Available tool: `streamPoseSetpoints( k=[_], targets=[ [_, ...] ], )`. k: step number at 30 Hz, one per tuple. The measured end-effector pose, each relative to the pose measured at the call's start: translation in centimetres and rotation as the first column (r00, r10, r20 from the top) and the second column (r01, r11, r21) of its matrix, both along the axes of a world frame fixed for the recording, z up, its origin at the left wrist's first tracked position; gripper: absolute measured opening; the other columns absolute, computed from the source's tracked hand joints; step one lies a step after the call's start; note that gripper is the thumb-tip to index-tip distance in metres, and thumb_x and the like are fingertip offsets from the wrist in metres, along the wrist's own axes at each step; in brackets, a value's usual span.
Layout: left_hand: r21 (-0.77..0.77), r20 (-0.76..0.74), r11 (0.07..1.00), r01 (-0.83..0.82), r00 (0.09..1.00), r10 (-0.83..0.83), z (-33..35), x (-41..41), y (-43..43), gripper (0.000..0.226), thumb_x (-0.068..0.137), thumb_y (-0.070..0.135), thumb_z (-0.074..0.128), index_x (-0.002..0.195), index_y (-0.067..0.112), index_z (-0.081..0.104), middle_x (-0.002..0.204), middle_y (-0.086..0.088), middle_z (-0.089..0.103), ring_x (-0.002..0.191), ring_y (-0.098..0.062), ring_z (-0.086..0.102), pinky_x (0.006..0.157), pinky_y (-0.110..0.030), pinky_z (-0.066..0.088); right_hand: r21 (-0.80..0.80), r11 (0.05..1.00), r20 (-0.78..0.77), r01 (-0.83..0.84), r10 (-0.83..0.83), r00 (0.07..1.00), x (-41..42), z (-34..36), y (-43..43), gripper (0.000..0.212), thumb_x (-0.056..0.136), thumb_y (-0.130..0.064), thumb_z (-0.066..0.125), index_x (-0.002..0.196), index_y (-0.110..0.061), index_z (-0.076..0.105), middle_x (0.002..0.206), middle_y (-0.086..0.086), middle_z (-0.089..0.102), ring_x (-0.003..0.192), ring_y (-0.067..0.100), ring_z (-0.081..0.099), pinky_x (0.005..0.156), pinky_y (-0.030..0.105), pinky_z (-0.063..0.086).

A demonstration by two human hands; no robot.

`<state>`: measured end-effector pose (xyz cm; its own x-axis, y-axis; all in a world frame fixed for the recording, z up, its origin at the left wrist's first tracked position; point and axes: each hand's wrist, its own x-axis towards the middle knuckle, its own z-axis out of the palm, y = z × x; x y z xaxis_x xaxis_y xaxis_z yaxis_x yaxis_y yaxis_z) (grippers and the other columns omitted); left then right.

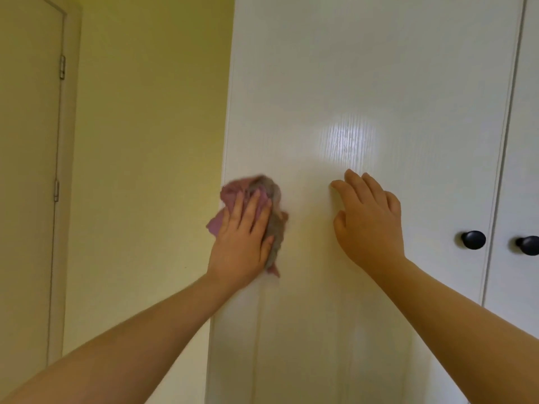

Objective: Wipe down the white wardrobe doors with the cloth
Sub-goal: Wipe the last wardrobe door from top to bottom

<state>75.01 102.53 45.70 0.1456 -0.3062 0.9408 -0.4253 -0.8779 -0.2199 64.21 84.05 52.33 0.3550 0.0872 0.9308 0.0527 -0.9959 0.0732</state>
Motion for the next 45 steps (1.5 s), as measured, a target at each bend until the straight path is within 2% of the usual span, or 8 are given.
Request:
streamPoseSetpoints(
  k=[6,11,14,18,24,31,38,45],
  targets=[
    [0.216,0.047,0.976,0.018,0.998,-0.029,-4.9,-0.9,1.4,0.058,0.091,0.04,0.036,0.141,0.011,0.03,0.142,-0.015,0.046,0.134,-0.035,0.027,0.112,-0.045,0.014,-0.019,1.0,0.001,0.008,-0.008,1.0,-1.2,0.3,-0.9,0.044,0.08,-0.004,0.052,0.124,-0.008,0.055,0.135,0.014,0.05,0.127,0.035,0.043,0.102,0.048,0.031],
    [-0.017,0.01,1.0,-0.014,1.0,0.014,-0.7,-0.7,-1.6,0.061,0.091,0.037,0.034,0.143,0.007,0.026,0.148,-0.018,0.035,0.138,-0.037,0.018,0.111,-0.048,0.011,-0.002,1.0,-0.013,0.007,-0.007,1.0,-1.4,-0.4,-0.7,0.045,0.081,-0.003,0.056,0.125,-0.008,0.054,0.138,0.014,0.047,0.131,0.034,0.039,0.104,0.048,0.029],
    [0.03,-0.005,0.999,0.024,1.0,-0.024,-5.1,-0.9,-2.6,0.06,0.092,0.038,0.033,0.143,0.007,0.024,0.149,-0.015,0.028,0.144,-0.034,0.005,0.113,-0.048,0.007,0.02,1.0,-0.024,0.023,-0.022,0.999,-1.8,-0.7,-1.7,0.047,0.082,-0.003,0.055,0.128,-0.008,0.052,0.14,0.012,0.045,0.133,0.032,0.036,0.106,0.046,0.026],
    [0.171,0.001,0.985,0.024,1.0,-0.024,-5.8,-1.2,-1.6,0.055,0.097,0.043,0.027,0.142,0.011,0.029,0.144,-0.016,0.043,0.135,-0.038,0.027,0.11,-0.052,0.019,0.069,0.995,-0.075,0.071,-0.066,0.995,-3.0,-1.2,-3.4,0.05,0.083,-0.001,0.05,0.132,-0.007,0.047,0.146,0.009,0.038,0.138,0.028,0.028,0.109,0.041,0.016],
    [-0.077,0.041,0.995,0.066,0.997,-0.063,1.7,-1.9,-6.1,0.06,0.091,0.039,0.035,0.142,0.007,0.028,0.146,-0.02,0.037,0.135,-0.039,0.021,0.111,-0.055,0.016,0.104,0.986,-0.067,0.127,-0.121,0.99,-3.3,-2.4,-5.2,0.046,0.079,0.001,0.05,0.124,-0.005,0.051,0.144,0.011,0.04,0.136,0.031,0.031,0.107,0.043,0.018],
    [0.419,0.178,0.902,0.11,0.963,-0.2,-4.0,-2.2,-6.7,0.058,0.09,0.043,0.04,0.143,0.019,0.031,0.146,-0.006,0.031,0.135,-0.035,0.027,0.112,-0.052,0.015,0.038,0.99,0.039,0.135,-0.136,0.99,-3.5,-2.7,-7.5,0.045,0.07,-0.002,0.05,0.115,-0.005,0.058,0.131,0.016,0.053,0.122,0.037,0.048,0.098,0.051,0.035],
    [-0.056,0.089,0.991,0.123,0.989,-0.118,1.9,-3.3,-11.6,0.058,0.092,0.04,0.037,0.143,0.013,0.029,0.147,-0.016,0.037,0.137,-0.038,0.021,0.111,-0.055,0.013,0.015,0.99,0.113,0.143,-0.144,0.983,-3.8,-2.8,-8.6,0.043,0.071,-0.007,0.042,0.112,-0.008,0.058,0.129,0.013,0.055,0.12,0.033,0.051,0.099,0.042,0.026],
    [0.62,0.245,0.782,0.065,0.931,-0.271,0.0,-2.4,-8.6,0.057,0.092,0.047,0.038,0.142,0.021,0.034,0.148,-0.002,0.036,0.136,-0.032,0.029,0.112,-0.053,0.016,0.062,0.979,0.027,0.192,-0.194,0.981,-5.9,-3.9,-11.7,0.042,0.07,-0.004,0.046,0.111,-0.006,0.057,0.132,0.011,0.052,0.125,0.034,0.044,0.101,0.053,0.028]
  ],
)
